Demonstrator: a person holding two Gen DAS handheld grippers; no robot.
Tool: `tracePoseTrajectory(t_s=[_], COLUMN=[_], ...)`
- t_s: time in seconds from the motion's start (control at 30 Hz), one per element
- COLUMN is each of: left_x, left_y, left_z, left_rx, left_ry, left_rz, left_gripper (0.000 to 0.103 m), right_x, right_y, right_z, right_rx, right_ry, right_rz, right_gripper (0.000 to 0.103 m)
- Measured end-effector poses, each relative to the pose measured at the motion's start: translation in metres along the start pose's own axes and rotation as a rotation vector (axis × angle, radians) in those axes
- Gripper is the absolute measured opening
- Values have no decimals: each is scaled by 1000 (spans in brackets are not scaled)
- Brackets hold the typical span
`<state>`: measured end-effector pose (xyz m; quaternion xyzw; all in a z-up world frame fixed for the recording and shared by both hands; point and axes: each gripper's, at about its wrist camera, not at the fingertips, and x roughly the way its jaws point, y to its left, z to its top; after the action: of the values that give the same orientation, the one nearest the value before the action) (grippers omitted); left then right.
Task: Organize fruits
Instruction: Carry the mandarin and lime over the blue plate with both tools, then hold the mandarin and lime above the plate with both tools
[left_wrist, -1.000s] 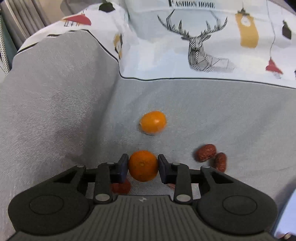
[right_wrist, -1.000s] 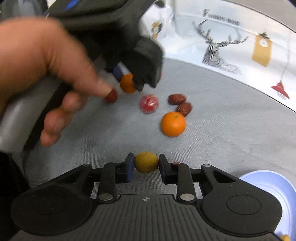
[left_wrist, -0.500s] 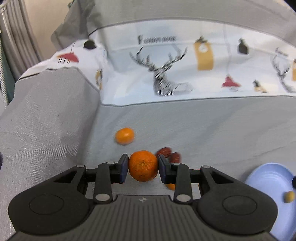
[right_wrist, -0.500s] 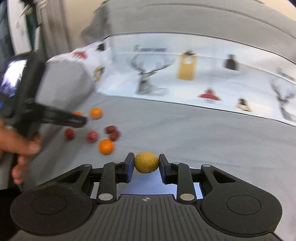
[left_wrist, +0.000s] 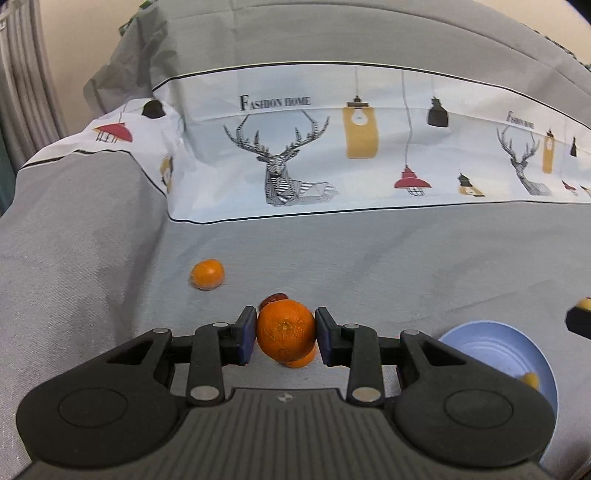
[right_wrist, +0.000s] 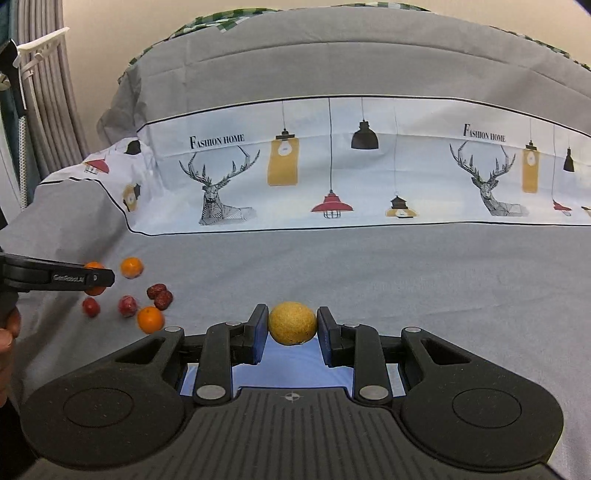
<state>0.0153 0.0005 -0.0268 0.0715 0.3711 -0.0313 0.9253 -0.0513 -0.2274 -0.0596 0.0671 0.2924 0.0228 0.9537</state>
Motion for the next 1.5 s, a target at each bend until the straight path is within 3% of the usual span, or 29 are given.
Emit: tracePoseTrajectory(t_s=[0.23, 0.37, 0.47, 0.6, 0.83, 1.03, 1.5], left_x=[16, 14, 8, -1, -21, -10, -3], left_y=[-2, -5, -14, -30, -83, -112, -120], left_z=[-1, -2, -4, -18, -51, -72, -75], left_rx=[7, 22, 45, 23, 176, 310, 352], left_ry=[42, 27, 11, 45, 51, 98, 105], left_rz=[10, -5, -40, -149, -239, -276, -309], left_gripper=[38, 38, 38, 38, 38, 38, 38], right_x=[6, 6, 4, 2, 3, 10, 17], right_y=[-6, -17, -26, -28, -21, -15, -10], right_z=[0, 0, -1, -3, -2, -2, -4], right_rx=[9, 34, 58, 41, -16, -38, -66], right_ry=[9, 8, 10, 10, 19, 43, 72], right_rz=[-8, -22, -34, -37, -38, -20, -16], right_gripper=[30, 30, 30, 30, 30, 30, 30])
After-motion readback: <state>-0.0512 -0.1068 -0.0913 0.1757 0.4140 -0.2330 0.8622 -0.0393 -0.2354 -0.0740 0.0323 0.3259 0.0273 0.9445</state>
